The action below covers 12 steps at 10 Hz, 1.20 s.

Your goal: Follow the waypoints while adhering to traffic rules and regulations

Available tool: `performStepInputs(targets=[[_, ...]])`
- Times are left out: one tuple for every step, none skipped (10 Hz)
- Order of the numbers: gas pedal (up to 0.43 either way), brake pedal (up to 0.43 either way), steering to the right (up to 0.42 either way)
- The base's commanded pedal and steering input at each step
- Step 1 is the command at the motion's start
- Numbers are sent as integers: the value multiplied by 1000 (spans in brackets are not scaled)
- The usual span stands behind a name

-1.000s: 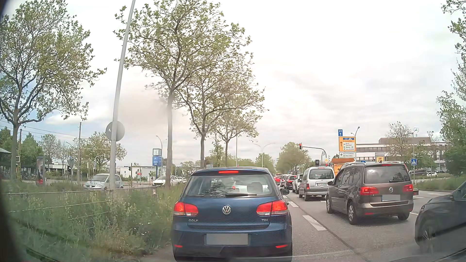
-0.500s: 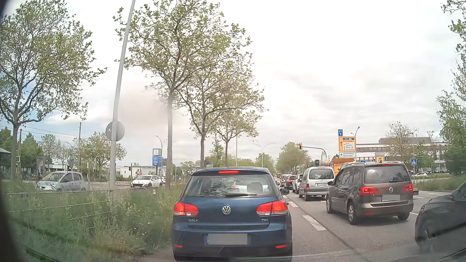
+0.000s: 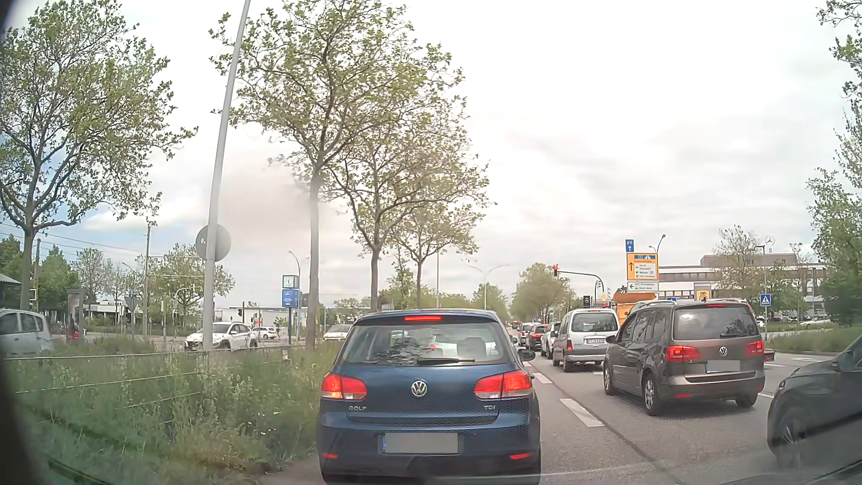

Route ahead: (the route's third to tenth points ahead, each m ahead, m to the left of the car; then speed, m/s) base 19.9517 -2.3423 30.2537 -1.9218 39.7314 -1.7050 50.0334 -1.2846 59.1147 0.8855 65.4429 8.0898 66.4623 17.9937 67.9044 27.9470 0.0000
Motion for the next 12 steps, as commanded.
performStepInputs(targets=[[0, 274, 4], [0, 274, 4], [0, 274, 4], [0, 274, 4], [0, 274, 4], [0, 274, 4], [0, 274, 4], [0, 274, 4], [0, 274, 4], [0, 274, 4], [0, 274, 4], [0, 274, 4]])
